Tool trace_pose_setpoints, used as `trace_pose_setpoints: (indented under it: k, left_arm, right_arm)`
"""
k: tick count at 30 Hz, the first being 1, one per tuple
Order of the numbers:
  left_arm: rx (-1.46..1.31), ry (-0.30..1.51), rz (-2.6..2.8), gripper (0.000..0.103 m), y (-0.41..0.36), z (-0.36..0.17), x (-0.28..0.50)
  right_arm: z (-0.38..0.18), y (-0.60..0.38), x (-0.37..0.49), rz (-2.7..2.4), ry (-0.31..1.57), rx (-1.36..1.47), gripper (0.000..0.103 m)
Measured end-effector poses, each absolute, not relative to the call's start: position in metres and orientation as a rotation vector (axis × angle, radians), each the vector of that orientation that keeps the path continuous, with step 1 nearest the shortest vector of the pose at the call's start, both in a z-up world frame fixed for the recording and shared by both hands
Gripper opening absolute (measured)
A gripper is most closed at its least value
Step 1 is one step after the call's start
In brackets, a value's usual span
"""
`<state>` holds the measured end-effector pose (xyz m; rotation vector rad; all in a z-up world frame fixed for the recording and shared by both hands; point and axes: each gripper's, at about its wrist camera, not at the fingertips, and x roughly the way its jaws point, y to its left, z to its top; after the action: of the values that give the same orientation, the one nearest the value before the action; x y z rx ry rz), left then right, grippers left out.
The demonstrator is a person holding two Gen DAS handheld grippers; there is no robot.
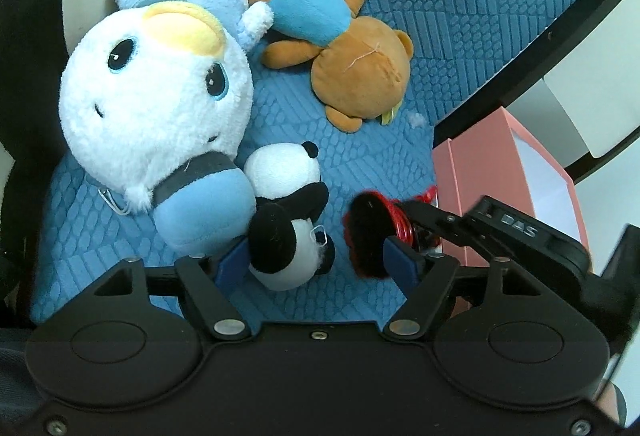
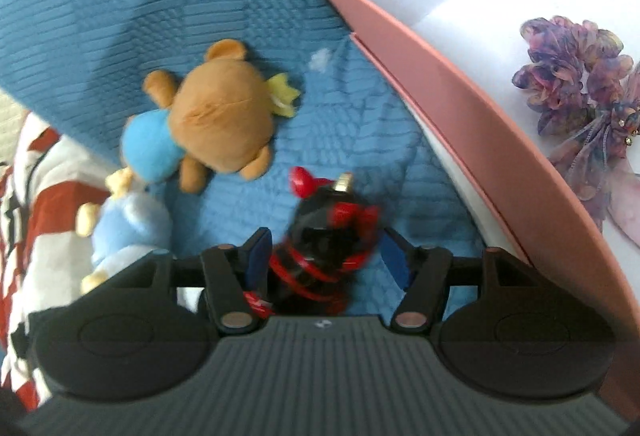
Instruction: Organize objects
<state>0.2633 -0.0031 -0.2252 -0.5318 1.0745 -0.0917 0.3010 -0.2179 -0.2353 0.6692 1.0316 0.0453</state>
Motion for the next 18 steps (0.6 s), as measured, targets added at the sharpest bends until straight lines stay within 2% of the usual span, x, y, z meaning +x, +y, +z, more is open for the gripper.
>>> trace_pose_setpoints:
  k: [1, 6, 8, 9, 10, 18]
  left_arm:
    - [-0.529, 1.075, -0.092, 0.073, -0.004, -0.225, 0.263]
    - [-0.523, 1.078, -0.092, 0.075, -0.005, -0.225, 0.263]
    - [-0.52, 1.08, -0.099, 0.078, -0.006, -0.225, 0.262]
    - [-0.518, 1.079, -0.103, 0.079, -0.006, -0.224, 0.262]
    - [-0.517, 1.079, -0.103, 0.079, -0.006, -0.224, 0.261]
    - [-0.514, 1.065, -0.091, 0.079, -0.005, -0.222, 0.258]
  right_arm:
    - [-0.239, -0.219, 0.304, 0.033, 1.034, 0.672, 0.067]
    - [-0.247, -0.224, 0.315, 0.054, 1.024, 0.743, 0.066]
    - [-0.249, -0.226, 0.319, 0.07, 1.037, 0.765, 0.065]
    - [-0.251, -0.227, 0.321, 0.084, 1.055, 0.775, 0.059]
    - [-0.252, -0.226, 0.322, 0.096, 1.065, 0.774, 0.058]
    - [-0.235, -0.208, 0.317, 0.181, 1.028, 0.567, 0.056]
